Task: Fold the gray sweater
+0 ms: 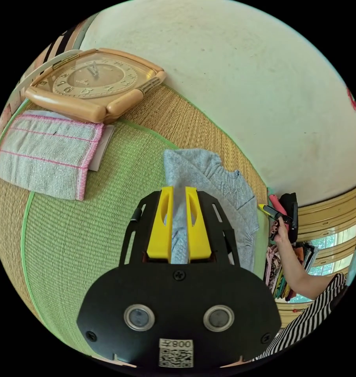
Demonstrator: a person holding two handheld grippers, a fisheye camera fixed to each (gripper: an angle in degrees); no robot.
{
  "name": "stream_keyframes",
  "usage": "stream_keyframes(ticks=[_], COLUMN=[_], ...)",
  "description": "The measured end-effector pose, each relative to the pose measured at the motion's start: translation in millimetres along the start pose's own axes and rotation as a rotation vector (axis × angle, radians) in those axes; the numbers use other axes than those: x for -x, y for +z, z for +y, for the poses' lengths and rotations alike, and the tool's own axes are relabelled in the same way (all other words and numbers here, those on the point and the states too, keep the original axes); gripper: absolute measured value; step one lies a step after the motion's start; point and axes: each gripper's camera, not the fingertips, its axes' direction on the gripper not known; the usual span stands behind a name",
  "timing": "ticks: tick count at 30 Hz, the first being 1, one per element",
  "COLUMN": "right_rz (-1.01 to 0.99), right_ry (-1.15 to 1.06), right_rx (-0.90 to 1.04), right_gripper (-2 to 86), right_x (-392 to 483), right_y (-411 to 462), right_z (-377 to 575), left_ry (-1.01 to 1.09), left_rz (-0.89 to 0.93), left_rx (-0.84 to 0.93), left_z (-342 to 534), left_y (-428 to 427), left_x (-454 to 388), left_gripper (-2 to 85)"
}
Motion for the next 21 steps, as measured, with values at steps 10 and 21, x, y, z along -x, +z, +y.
stream_keyframes(ticks=[10, 21], right_rz=[0.003, -0.021], right_ry=[-0.151, -0.15], right_rx=[0.118, 0.107], right_gripper=[-0.2, 0.1], right_x=[49.5, 57.5], right_y=[53.0, 60.0], right_z=[75.6, 107.4], left_ry=[0.228, 0.269], left_rz=[-0.16, -0.153], left_rx=[0.182, 0.169], left_z=[43.4, 65.1], left_y=[80.6, 141.7], left_x=[-39.3, -52.1], left_gripper=[1.3, 0.1])
